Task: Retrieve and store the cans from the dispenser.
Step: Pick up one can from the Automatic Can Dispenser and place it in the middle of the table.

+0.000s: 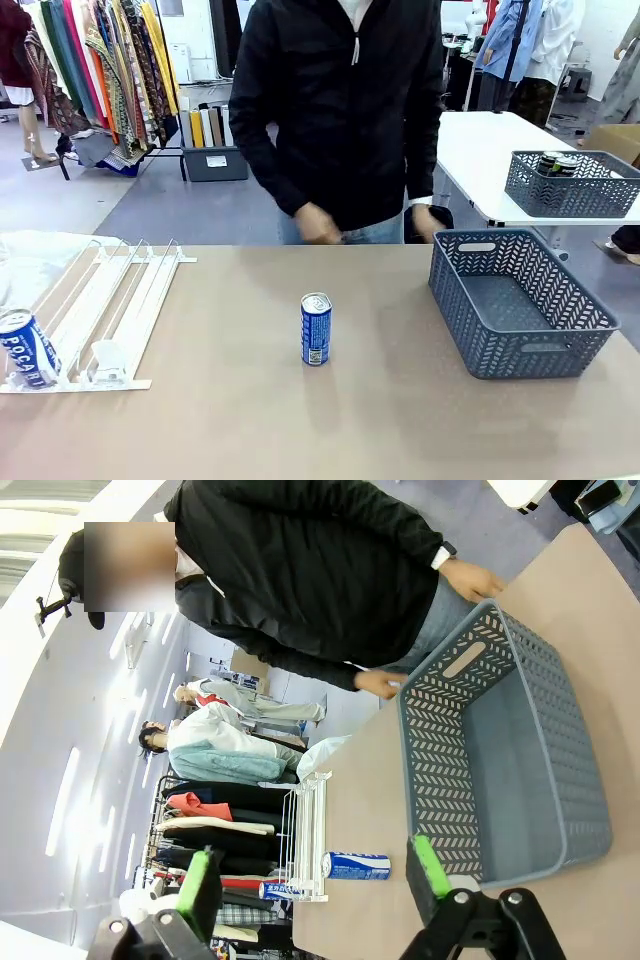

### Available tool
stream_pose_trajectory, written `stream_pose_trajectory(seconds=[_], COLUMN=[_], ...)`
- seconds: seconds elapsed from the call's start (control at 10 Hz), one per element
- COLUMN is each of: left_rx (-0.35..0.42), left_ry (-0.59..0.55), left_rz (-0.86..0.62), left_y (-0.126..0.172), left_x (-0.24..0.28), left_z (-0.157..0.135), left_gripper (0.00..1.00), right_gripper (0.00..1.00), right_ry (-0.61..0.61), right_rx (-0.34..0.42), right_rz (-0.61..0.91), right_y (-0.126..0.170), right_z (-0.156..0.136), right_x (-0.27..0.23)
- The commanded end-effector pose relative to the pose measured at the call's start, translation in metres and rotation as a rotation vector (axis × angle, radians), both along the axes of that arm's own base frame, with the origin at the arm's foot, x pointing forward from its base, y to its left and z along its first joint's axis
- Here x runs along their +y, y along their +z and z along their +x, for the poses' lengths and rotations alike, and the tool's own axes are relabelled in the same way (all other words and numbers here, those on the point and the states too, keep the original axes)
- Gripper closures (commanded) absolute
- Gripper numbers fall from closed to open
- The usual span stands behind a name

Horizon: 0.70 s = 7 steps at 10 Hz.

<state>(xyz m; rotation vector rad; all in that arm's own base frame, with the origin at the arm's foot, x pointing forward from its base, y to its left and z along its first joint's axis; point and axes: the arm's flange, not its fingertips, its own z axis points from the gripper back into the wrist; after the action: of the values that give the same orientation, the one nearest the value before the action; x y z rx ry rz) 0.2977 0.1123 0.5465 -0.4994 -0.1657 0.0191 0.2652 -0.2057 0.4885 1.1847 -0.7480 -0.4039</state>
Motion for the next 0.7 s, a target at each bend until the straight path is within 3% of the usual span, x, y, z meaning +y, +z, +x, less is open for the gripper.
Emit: stream_pose_trajectory(seconds=[0.0, 0.2, 0.3, 0.4, 0.6], left_rx=[-0.020, 0.003, -0.022, -0.053, -0.053], left_ry=[0.056, 0.066, -0.025, 0.027, 0.027], left_rz=[0.421, 0.504, 0.350, 0.442, 0.442], left_y=[-0.018, -0.021, -0.009, -0.009, -0.009], left_x=[-0.034, -0.050, -0.065, -0.049, -0.049], left_z=[0.003, 0.020, 0.026, 0.016, 0.016], left_gripper=[0.00, 0.00, 0.00, 0.00, 0.00], right_gripper=[0.00, 0.00, 0.00, 0.00, 0.00], right_ry=[-0.005, -0.005, -0.005, -0.005, -0.005], right_rx=[-0.040, -0.040, -0.040, -0.040, -0.040], right_rz=[0.002, 0.002, 0.002, 0.002, 0.002], right_y=[0.002, 0.002, 0.002, 0.002, 0.002], right_z=[0.004, 0.004, 0.004, 0.004, 0.004], right_x=[0.000, 0.000, 0.000, 0.000, 0.000])
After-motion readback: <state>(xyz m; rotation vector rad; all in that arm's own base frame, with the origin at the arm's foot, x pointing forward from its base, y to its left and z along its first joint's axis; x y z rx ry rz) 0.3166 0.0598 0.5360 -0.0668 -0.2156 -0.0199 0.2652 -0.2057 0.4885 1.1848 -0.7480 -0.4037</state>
